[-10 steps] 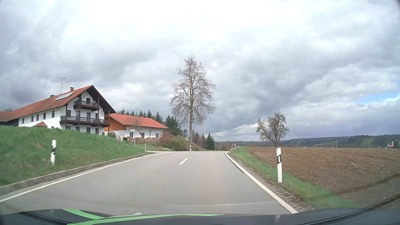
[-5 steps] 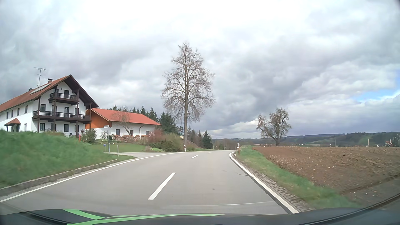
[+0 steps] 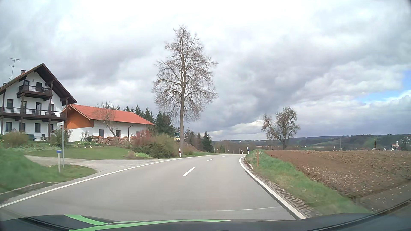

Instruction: Follow the waypoints while adhering to traffic rules and regulations

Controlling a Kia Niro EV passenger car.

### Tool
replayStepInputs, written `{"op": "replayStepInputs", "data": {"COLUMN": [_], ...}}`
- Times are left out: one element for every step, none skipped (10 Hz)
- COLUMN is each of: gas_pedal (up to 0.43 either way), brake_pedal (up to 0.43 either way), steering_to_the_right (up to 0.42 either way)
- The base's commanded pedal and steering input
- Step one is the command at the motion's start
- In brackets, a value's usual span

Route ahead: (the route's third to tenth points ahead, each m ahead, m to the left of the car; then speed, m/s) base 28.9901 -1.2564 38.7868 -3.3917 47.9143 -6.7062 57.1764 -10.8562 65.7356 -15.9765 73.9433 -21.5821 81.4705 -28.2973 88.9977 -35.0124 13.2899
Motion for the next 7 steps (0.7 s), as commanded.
{"op": "replayStepInputs", "data": {"gas_pedal": [0.000, 0.000, 0.000, 0.000, 0.000, 0.000, 0.000], "brake_pedal": [0.000, 0.000, 0.000, 0.000, 0.000, 0.000, 0.000], "steering_to_the_right": [0.021, 0.021, 0.021, 0.022, 0.024, 0.024, 0.026]}}
